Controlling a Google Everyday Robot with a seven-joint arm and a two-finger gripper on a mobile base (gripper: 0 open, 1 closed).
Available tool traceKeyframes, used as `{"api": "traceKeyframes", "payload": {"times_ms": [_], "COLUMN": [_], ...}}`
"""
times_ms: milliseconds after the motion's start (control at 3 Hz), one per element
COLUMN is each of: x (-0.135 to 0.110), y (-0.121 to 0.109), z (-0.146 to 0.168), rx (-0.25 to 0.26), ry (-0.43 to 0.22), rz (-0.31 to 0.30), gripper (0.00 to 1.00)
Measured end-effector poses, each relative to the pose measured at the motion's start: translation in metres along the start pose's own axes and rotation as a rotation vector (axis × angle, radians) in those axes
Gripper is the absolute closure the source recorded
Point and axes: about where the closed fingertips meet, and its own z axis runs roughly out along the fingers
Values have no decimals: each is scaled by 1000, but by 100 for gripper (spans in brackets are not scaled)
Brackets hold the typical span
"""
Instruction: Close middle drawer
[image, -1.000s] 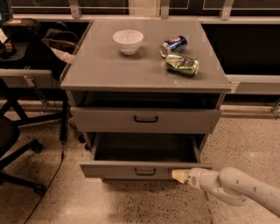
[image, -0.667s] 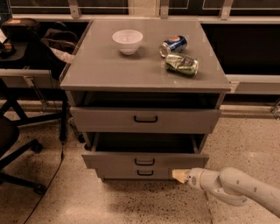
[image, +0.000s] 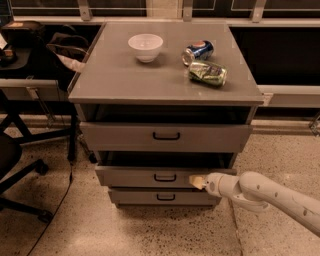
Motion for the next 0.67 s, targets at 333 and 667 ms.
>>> {"api": "traceKeyframes", "payload": {"times_ms": [333, 667], "x": [0, 1], "y": [0, 0], "z": [0, 1], "rx": [0, -3], "ry": [0, 1], "rz": [0, 1], "gripper": [81, 58]}}
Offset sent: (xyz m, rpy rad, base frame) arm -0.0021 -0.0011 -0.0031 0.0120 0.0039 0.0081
